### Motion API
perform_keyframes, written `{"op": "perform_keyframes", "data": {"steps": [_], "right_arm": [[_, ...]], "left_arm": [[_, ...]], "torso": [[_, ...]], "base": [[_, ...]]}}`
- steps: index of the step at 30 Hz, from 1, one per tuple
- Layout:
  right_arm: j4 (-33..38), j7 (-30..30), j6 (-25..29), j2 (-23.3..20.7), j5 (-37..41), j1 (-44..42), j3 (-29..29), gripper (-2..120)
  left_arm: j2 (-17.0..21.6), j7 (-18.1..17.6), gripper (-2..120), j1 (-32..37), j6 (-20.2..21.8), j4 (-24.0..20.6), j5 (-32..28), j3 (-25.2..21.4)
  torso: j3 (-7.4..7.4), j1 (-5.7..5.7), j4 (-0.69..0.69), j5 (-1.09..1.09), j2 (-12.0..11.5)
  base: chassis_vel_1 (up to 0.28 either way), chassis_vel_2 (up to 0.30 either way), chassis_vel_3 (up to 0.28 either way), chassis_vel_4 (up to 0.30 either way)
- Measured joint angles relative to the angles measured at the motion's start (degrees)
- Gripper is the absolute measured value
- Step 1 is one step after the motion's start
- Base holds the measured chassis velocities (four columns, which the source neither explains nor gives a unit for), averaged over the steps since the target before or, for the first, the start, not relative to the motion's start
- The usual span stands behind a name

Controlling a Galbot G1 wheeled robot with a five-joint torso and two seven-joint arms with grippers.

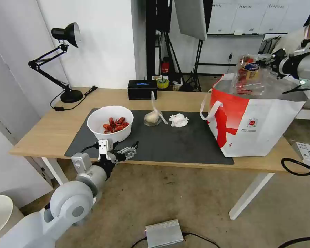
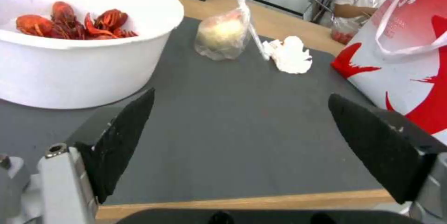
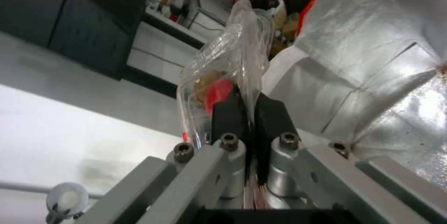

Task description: Pick up the trash from the table and place it into the takeout bag.

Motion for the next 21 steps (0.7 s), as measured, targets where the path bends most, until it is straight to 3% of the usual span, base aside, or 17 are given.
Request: {"op": "perform_keyframes", "data": {"steps": [21], "right_arm": [[-6.3, -1.6, -0.6, 0.4, -2.6, -1.3, 1.7, 1]], "left_arm": [[0.3, 0.0, 100, 0.0, 0.0, -0.3, -0.1, 0.2]], "torso": [[0.00, 0.00, 0.00, -0.01, 0.0]], "base": [[0.000, 0.000, 0.000, 0.000]]}}
